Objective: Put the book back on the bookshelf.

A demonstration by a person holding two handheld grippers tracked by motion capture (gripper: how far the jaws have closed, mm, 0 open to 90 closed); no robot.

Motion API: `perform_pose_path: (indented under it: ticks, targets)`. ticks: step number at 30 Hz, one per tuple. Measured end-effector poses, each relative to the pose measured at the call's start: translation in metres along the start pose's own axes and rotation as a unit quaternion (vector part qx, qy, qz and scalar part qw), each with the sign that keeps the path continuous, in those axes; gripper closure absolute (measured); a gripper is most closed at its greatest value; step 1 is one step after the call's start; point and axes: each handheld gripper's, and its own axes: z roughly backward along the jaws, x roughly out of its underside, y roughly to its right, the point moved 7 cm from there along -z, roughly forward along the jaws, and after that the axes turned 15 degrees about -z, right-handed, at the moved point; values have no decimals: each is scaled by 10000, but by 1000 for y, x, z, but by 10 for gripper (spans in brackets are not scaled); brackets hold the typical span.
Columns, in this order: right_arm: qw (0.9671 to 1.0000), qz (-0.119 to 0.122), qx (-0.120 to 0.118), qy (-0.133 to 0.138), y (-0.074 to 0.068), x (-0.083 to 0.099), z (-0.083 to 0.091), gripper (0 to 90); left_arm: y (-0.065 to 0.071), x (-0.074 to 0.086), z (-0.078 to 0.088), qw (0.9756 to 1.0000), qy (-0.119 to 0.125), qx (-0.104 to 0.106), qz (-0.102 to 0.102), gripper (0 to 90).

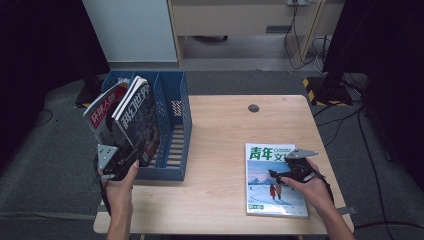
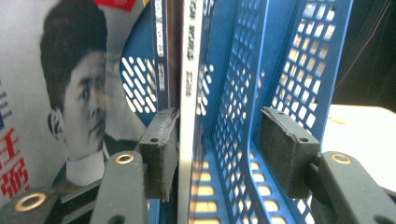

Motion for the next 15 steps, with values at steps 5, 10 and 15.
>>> perform_pose_path:
  ticks: [5, 10, 15]
  targets:
    - [10000, 21, 2, 23, 0, -1, 0, 126, -1, 5, -1, 9999, -114, -25, -27, 463]
    - [10000, -16, 13, 7, 1, -1, 0, 119, -5, 10, -1, 9999, -161, -41, 35, 447]
    - [10000, -39, 10, 25, 1, -1, 0, 118, -3, 12, -1, 9998, -220, -29, -25, 442]
